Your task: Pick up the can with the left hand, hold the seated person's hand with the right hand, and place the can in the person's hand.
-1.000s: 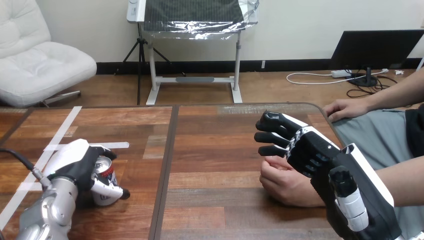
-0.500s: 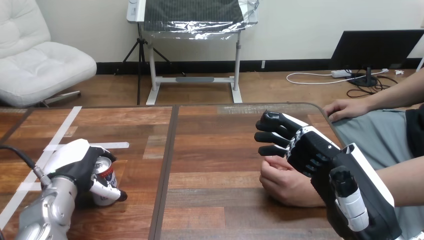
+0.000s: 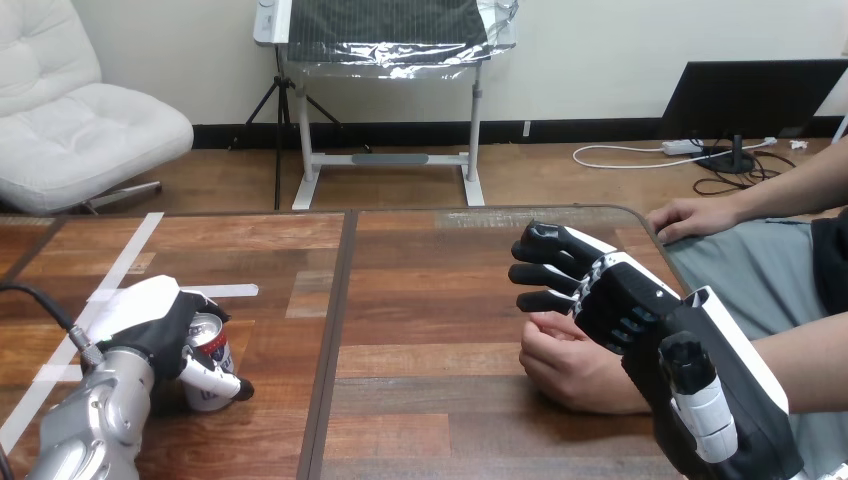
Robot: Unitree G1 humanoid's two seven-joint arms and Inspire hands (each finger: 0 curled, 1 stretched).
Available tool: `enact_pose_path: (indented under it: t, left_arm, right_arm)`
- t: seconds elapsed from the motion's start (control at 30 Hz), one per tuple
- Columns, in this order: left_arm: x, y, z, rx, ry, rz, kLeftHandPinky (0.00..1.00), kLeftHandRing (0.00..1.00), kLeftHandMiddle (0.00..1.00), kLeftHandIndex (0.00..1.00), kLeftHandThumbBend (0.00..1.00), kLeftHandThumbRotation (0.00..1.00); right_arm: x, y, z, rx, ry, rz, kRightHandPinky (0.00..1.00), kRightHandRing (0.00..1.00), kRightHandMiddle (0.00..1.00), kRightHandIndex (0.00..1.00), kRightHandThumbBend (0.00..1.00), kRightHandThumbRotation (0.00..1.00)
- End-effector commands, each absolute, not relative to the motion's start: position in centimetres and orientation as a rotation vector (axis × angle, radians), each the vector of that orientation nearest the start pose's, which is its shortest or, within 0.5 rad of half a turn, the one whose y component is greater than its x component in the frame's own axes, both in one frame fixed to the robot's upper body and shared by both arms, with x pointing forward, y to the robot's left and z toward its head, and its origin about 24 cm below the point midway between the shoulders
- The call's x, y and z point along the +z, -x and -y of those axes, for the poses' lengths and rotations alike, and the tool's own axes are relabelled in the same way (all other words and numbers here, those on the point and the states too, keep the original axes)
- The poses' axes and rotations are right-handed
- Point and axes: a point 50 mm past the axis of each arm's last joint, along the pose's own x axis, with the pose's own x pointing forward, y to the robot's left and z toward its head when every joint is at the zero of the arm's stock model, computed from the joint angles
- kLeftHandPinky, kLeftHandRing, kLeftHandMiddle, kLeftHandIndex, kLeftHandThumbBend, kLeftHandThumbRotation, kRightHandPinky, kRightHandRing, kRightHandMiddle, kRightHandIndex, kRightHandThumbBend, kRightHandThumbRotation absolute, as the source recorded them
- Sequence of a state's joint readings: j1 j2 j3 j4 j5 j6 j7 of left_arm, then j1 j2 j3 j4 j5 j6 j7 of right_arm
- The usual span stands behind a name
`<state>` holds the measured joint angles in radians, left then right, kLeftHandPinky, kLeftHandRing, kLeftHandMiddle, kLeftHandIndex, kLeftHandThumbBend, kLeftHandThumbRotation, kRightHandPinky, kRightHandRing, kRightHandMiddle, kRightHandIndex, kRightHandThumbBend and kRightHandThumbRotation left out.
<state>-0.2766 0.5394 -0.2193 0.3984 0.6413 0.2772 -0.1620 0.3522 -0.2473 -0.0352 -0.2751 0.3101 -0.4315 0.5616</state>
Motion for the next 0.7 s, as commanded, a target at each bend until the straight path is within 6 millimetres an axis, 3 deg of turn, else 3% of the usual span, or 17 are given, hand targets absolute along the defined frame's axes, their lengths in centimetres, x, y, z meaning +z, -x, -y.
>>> enact_pose_path:
  t: [0.0,0.67]
  left_arm:
    - [5.10,-31.02,-25.25,-0.084,-1.270,-0.392,0.63,0.76,0.78,0.75,0.82,0.17]
    - [5.25,-30.78,-25.68,-0.069,-1.274,-0.397,0.62,0.76,0.78,0.76,0.81,0.18]
  right_arm:
    - [9.81,-17.77,18.16,0.492,0.097,0.473,0.78,0.84,0.86,0.86,0.83,0.97]
    - [9.85,-17.68,18.16,0.488,0.100,0.468,0.78,0.83,0.86,0.86,0.83,0.97]
